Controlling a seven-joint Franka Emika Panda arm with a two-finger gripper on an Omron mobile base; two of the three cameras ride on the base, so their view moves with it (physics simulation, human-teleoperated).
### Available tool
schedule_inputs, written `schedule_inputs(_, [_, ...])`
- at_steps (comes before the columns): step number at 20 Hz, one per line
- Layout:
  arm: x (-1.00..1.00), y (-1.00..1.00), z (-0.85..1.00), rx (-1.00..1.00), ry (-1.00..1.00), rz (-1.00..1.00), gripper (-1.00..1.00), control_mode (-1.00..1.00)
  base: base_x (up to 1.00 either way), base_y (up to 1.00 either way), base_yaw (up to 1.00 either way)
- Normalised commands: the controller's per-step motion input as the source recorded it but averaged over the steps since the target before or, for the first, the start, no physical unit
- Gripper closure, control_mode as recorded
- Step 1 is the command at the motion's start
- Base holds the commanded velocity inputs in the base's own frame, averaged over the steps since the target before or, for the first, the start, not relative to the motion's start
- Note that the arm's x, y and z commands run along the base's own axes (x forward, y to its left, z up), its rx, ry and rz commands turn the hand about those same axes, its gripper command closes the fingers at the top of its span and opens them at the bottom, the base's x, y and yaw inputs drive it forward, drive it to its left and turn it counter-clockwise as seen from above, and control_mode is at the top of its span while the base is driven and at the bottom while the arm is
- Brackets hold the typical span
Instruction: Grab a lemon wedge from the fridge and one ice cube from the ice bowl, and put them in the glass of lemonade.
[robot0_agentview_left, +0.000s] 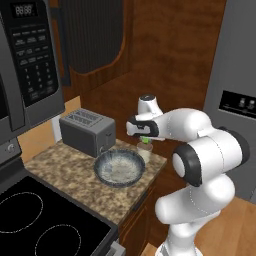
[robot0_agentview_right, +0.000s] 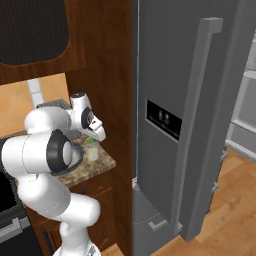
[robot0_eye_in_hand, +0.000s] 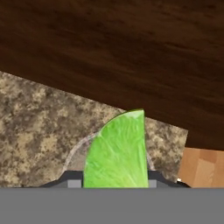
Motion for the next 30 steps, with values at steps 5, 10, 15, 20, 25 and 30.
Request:
schedule_inputs(5, [0.00,0.00,0.00,0.00,0.00,0.00,-1.00,-1.00,0.00,0.00,0.00])
schedule_inputs(10, [0.00,0.00,0.00,0.00,0.00,0.00,-1.00,-1.00,0.00,0.00,0.00])
schedule_inputs(15, [-0.24,0.00,0.01,0.03,-0.04,0.00,-1.00,-1.00,0.00,0.00,0.00])
schedule_inputs(20, [-0.60,0.00,0.00,0.04,-0.04,0.02,-1.00,-1.00,0.00,0.00,0.00])
schedule_inputs(25, [-0.79,0.00,0.01,0.03,-0.11,0.06,-1.00,-1.00,0.00,0.00,0.00])
schedule_inputs(30, [-0.94,0.00,0.71,-0.04,-0.07,0.18,-1.00,-1.00,0.00,0.00,0.00])
